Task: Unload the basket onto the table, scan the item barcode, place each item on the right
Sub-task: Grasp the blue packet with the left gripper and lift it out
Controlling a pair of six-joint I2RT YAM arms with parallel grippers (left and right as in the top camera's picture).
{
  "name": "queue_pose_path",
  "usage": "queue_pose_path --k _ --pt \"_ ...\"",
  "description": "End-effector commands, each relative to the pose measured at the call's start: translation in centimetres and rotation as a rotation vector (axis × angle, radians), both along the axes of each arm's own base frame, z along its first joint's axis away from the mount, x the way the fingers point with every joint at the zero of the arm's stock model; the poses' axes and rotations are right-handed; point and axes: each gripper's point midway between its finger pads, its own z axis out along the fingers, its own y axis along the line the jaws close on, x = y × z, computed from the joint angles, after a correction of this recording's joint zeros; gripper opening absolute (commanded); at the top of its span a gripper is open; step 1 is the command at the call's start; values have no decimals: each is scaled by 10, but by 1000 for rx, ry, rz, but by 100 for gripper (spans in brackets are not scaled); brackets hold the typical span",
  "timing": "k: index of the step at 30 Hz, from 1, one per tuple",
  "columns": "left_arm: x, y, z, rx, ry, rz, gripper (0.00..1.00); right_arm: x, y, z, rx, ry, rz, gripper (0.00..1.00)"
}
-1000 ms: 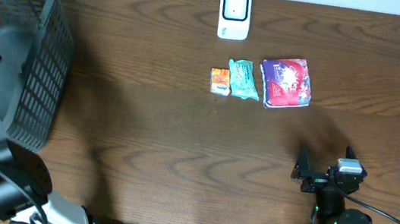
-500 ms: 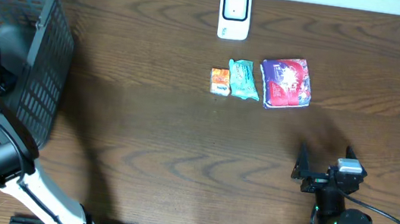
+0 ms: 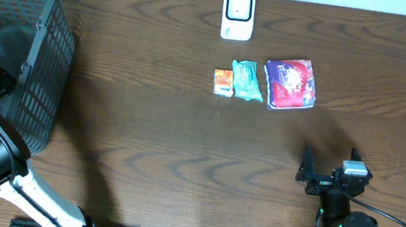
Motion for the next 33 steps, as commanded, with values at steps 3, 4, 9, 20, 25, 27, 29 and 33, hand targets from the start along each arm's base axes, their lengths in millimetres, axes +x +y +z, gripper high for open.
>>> queue_pose_path --k 3,4,9,20,25,27,29,33 --pt "-4 11 -8 25 13 -14 87 0 -1 0 -10 -1 -2 99" --pt "-8 16 -7 46 29 -6 87 0 -1 0 -10 -1 -2 99" --pt "-22 24 -10 60 56 26 87 0 -1 0 -10 -1 -2 99" --pt "-26 11 -47 23 24 26 56 0 -1 0 -10 -1 -2 99" --pt "-19 4 -50 -21 -15 18 23 0 -1 0 -10 -1 -2 99" --pt "-14 -3 -51 -59 -44 11 7 0 -1 0 -10 -1 -2 99" --pt "-10 -12 -52 -108 -73 4 7 0 -1 0 -10 -1 -2 99" --pt "13 -37 -40 -244 -212 -25 7 0 -1 0 -10 -1 -2 99"
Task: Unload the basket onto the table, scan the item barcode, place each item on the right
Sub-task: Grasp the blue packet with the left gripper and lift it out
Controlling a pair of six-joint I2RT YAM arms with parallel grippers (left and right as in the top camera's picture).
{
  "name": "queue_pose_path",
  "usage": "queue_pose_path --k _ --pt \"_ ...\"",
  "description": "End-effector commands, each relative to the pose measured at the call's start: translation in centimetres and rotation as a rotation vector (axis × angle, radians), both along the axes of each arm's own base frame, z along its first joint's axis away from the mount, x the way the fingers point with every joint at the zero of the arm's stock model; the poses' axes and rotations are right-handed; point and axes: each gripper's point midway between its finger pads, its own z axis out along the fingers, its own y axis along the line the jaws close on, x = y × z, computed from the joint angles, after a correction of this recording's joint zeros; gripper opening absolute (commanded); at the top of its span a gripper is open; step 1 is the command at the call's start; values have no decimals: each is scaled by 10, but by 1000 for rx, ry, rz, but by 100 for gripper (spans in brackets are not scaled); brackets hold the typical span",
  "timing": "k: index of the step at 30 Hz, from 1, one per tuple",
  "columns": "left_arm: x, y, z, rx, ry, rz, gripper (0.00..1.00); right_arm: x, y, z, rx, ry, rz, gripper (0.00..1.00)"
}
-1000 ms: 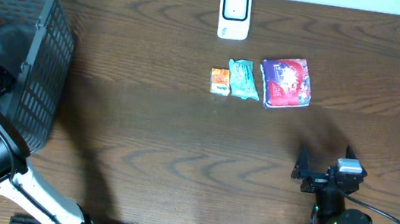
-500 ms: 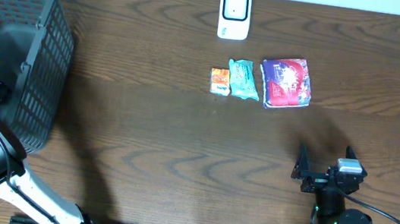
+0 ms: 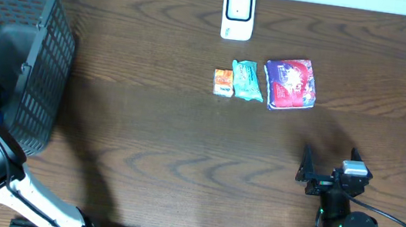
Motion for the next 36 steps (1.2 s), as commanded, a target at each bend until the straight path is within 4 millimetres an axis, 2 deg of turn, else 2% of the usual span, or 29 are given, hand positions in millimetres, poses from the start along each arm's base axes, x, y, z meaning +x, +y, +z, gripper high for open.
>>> queue_pose_path --k 1,3,5,9,10,12,14,16,18,20,22,24,25,27,30,31,32,33,34,36 --pt "28 -49 -5 -250 -175 -57 7 0 -1 0 -10 -2 -2 99" --pt "47 -61 19 -302 -299 -90 7 0 -1 0 -10 -2 -2 99" --pt "57 -64 46 -296 -381 -100 7 0 -1 0 -10 -1 -2 99" --pt "62 -61 109 -202 -512 -74 7 0 -1 0 -10 -2 -2 99" --pt "62 -62 133 -168 -561 -64 7 0 -1 0 -10 -2 -2 99" --pt "60 -64 165 -123 -628 -55 7 0 -1 0 -10 -2 -2 99" --pt "55 -72 218 -38 -742 -74 7 0 -1 0 -10 -1 -2 99" --pt "50 -81 259 30 -834 -92 7 0 -1 0 -10 -1 -2 99" --pt "44 -94 307 105 -954 -115 7 0 -1 0 -10 -1 -2 99" --pt "41 -112 347 134 -1074 -121 7 0 -1 0 -10 -1 -2 99" --pt "42 -128 368 131 -1145 -134 7 0 -1 0 -10 -2 -2 99" --pt "43 -169 405 120 -1263 -238 7 0 -1 0 -10 -2 -2 99" --pt "45 -182 412 114 -1287 -276 7 0 -1 0 -10 -1 -2 99" --pt "47 -220 431 85 -1350 -381 7 0 -1 0 -10 -1 -2 99" --pt "48 -283 447 -5 -1411 -542 7 0 -1 0 -10 -2 -2 99" --pt "49 -300 447 -37 -1416 -586 7 0 -1 0 -10 -2 -2 99" --pt "51 -329 445 -92 -1411 -664 7 0 -1 0 -10 -2 -2 99" --pt "53 -347 441 -114 -1401 -726 7 0 -1 0 -10 -1 -2 99" --pt "54 -357 438 -122 -1392 -762 7 0 -1 0 -10 -2 -2 99" --pt "64 -389 416 -161 -1319 -842 7 0 -1 0 -10 -2 -2 99"
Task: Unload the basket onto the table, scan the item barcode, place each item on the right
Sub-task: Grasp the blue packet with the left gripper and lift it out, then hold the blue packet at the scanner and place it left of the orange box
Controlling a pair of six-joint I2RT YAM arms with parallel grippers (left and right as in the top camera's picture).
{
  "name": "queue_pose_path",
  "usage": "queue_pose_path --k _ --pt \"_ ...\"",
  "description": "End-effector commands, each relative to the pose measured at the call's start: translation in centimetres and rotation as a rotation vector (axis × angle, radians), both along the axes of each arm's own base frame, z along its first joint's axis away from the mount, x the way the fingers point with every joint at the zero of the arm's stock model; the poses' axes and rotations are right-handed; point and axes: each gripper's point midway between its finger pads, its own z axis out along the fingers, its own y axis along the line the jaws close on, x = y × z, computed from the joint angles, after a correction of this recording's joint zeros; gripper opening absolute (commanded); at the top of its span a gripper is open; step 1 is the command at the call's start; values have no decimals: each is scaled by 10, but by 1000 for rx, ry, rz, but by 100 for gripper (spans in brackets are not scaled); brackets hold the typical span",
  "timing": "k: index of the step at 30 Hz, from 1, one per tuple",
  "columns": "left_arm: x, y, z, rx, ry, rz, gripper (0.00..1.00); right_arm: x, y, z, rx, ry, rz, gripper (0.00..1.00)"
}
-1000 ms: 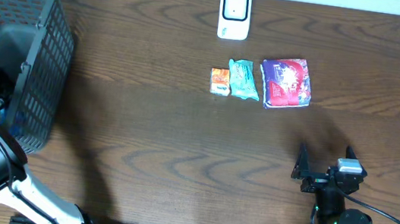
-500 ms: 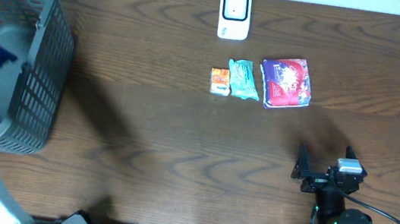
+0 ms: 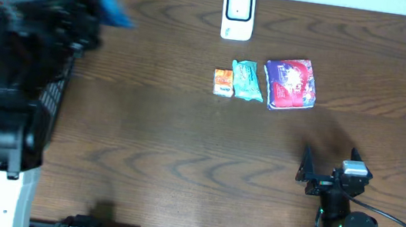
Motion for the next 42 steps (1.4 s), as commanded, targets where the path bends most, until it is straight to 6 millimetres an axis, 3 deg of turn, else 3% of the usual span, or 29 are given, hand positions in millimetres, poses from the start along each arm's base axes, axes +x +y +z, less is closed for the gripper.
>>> queue_pose_path --k 1,4,5,10,12,17,21,23,24,27,28,34,40,41,42 --pt "17 -43 -32 83 86 -75 7 0 -1 0 -10 -1 -2 99" --pt "42 -55 -88 151 255 -18 7 0 -1 0 -10 -1 -2 99" --pt "51 -65 -115 182 328 -19 7 0 -1 0 -10 -1 -2 99" --pt "76 -108 -208 226 558 -92 7 0 -1 0 -10 -1 -2 99" --pt "84 -128 -258 217 682 -100 7 0 -1 0 -10 -1 -2 99" --pt "94 -153 -332 210 826 -98 7 0 -1 0 -10 -1 -2 99" --pt "97 -156 -363 229 875 -96 8 0 -1 0 -10 -1 -2 99" --pt "100 -151 -372 247 883 -71 17 0 -1 0 -10 -1 -2 99" --pt "101 -148 -372 258 878 -53 32 0 -1 0 -10 -1 -2 99" --pt "105 -144 -364 257 854 -35 63 0 -1 0 -10 -1 -2 99" --pt "105 -144 -362 254 849 -34 68 0 -1 0 -10 -1 -2 99" --pt "99 -140 -319 223 785 -39 70 0 -1 0 -10 -1 -2 99" --pt "57 -121 -259 232 765 -44 70 0 -1 0 -10 -1 -2 99" --pt "39 -110 -250 296 772 -58 76 0 -1 0 -10 -1 -2 99" --pt "31 -104 -247 334 778 -55 94 0 -1 0 -10 -1 -2 99"
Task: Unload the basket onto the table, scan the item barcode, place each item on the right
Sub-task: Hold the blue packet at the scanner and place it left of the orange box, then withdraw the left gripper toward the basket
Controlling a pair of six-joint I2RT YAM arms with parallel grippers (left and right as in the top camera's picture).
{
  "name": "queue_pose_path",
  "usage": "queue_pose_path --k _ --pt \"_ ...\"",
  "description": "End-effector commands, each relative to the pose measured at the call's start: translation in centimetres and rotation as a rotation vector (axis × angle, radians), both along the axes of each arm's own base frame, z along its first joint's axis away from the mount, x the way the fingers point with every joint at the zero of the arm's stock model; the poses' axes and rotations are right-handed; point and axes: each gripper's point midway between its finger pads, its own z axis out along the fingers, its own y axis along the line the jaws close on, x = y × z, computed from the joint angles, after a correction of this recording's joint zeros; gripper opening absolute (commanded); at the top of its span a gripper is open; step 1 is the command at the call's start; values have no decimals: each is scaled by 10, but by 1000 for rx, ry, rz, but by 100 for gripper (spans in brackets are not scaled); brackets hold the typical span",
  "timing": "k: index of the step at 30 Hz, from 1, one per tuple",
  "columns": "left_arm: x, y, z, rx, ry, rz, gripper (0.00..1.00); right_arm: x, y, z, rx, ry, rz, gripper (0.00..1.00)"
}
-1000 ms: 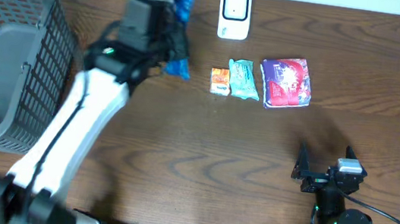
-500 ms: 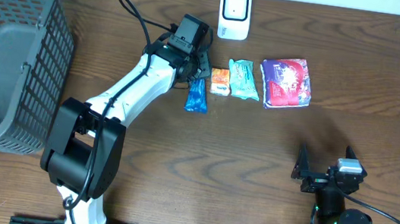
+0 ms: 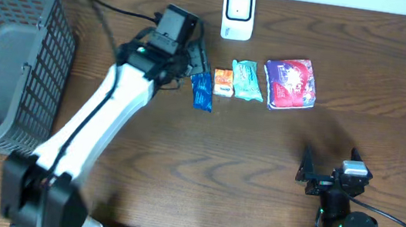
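Observation:
The white barcode scanner (image 3: 238, 13) stands at the table's far edge. In front of it lie an orange packet (image 3: 223, 82), a teal packet (image 3: 247, 80) and a red-purple pouch (image 3: 290, 83) in a row. A blue packet (image 3: 202, 92) sits at the left end of that row. Its far end is between the fingers of my left gripper (image 3: 195, 66), which reaches in from the lower left and looks shut on it. My right gripper (image 3: 306, 171) rests near the front right, open and holding nothing.
A large grey mesh basket (image 3: 39, 55) fills the left side of the table. The left arm's white link (image 3: 102, 117) slants across the table between the basket and the row of packets.
My left arm was over the basket with a blue packet at its tip. Now it is stretched to the right, with the blue packet down beside the orange one. The right arm has not moved.
My left arm was down inside the basket at the first two moments, with three packets lined up before the scanner. Then it was up over the basket's rim with a blue packet. Now that packet sits at the left end of the row.

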Motion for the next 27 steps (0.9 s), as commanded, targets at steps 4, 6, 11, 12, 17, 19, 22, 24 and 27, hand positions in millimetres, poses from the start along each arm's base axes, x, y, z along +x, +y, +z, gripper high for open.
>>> queue_pose_path --k 4,6,11,12,17,19,22,24,27 --pt "-72 61 11 278 133 -39 98 0 -1 0 -10 -2 -2 99" --pt "-90 74 3 336 212 -36 98 0 -1 0 -10 -1 -2 99" --pt "-104 90 -11 331 302 82 98 0 -1 0 -10 -1 -2 99" --pt "-104 94 -13 318 313 125 98 0 -1 0 -10 -1 -2 99" --pt "-102 128 -16 253 362 283 98 0 -1 0 -10 -2 -2 99" --pt "-101 134 -16 249 365 302 98 0 -1 0 -10 -1 -2 99" --pt "-100 138 -16 246 367 317 98 0 -1 0 -10 -2 -2 99" --pt "-100 138 -16 246 367 317 97 0 -1 0 -10 -2 -2 99" --pt "-100 138 -16 246 366 317 98 0 -1 0 -10 -1 -2 99"
